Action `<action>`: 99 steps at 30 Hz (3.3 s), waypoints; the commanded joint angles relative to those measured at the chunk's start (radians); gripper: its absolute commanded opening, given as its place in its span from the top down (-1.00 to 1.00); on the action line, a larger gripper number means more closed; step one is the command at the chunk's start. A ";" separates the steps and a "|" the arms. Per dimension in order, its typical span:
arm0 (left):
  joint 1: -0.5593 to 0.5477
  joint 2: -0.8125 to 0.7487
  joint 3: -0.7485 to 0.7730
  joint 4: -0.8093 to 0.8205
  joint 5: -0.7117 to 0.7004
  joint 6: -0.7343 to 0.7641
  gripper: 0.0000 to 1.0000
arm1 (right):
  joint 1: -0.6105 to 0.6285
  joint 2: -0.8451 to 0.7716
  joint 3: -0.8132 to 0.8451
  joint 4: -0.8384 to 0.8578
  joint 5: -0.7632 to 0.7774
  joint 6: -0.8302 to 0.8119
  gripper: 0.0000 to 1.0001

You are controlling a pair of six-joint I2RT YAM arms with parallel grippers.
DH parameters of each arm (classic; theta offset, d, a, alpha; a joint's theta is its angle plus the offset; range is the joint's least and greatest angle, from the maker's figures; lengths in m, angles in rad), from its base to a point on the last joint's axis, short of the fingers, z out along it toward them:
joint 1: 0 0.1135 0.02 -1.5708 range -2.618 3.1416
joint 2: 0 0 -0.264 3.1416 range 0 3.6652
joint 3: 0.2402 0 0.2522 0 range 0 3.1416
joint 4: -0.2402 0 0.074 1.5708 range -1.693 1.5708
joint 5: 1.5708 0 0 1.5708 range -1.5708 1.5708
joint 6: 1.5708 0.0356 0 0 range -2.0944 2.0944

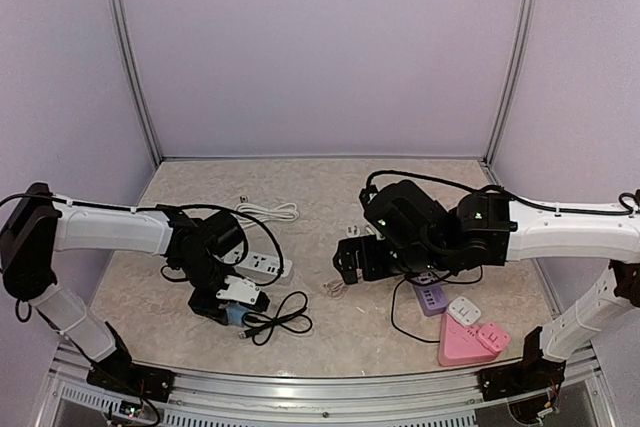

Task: Insert the plug
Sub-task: Move the plug to the center of the board, then pick up the plug from the center of the board.

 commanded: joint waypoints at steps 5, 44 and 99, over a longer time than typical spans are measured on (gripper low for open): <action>-0.003 -0.021 0.044 0.002 0.001 -0.109 -0.26 | 0.010 0.033 0.019 0.004 -0.029 -0.013 -0.99; -0.163 -0.124 0.777 -0.198 -0.161 -0.354 1.00 | -0.085 -0.080 0.060 0.672 -0.237 -0.006 -0.74; 0.122 -0.122 0.318 -0.097 -0.026 0.077 -0.79 | -0.210 -0.081 -0.090 0.455 -0.262 -0.187 1.00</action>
